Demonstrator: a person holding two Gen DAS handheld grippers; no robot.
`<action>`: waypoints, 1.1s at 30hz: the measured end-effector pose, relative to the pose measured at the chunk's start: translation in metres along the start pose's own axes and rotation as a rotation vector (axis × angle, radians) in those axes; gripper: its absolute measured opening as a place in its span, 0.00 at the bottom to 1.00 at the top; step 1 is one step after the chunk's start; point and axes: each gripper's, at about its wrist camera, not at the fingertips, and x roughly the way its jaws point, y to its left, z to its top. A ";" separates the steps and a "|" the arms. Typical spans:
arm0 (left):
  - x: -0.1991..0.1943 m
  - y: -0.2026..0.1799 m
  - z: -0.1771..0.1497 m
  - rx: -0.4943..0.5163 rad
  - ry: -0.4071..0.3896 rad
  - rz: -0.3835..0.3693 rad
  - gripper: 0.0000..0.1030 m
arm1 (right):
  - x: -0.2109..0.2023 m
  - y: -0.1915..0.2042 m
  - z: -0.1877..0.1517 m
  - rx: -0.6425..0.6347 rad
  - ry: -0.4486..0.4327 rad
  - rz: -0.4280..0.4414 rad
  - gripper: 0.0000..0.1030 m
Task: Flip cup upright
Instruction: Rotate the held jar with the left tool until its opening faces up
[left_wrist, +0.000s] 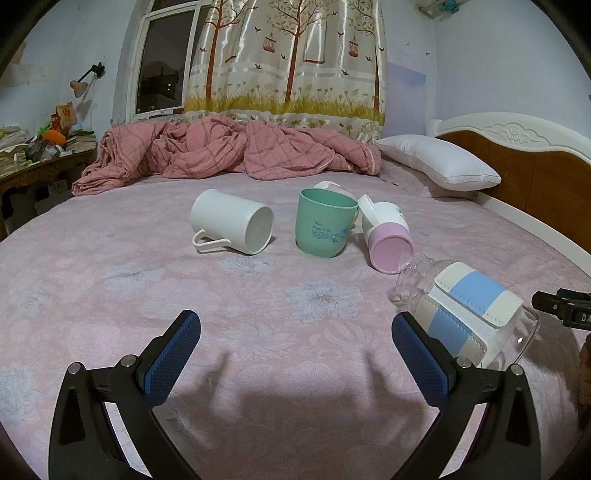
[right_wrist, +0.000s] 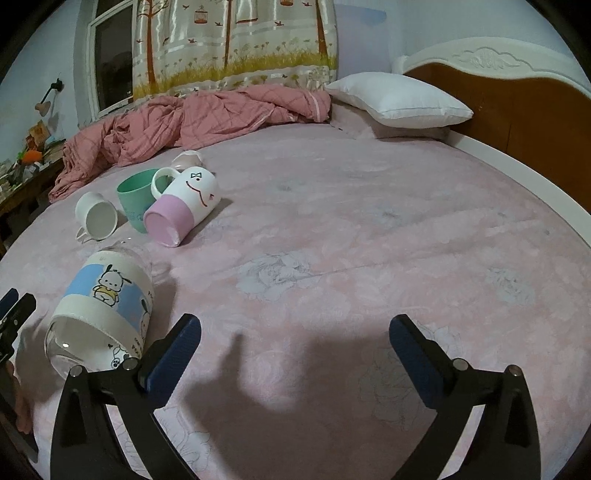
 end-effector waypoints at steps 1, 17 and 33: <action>-0.003 0.001 0.001 0.001 0.000 0.017 1.00 | 0.000 0.001 0.000 -0.003 -0.003 0.003 1.00; -0.007 -0.054 0.088 -0.071 0.268 -0.189 0.95 | -0.006 -0.002 0.003 -0.045 -0.023 -0.013 1.00; 0.112 -0.074 0.057 -0.414 0.791 -0.334 0.93 | -0.007 0.000 0.002 -0.067 -0.008 -0.033 1.00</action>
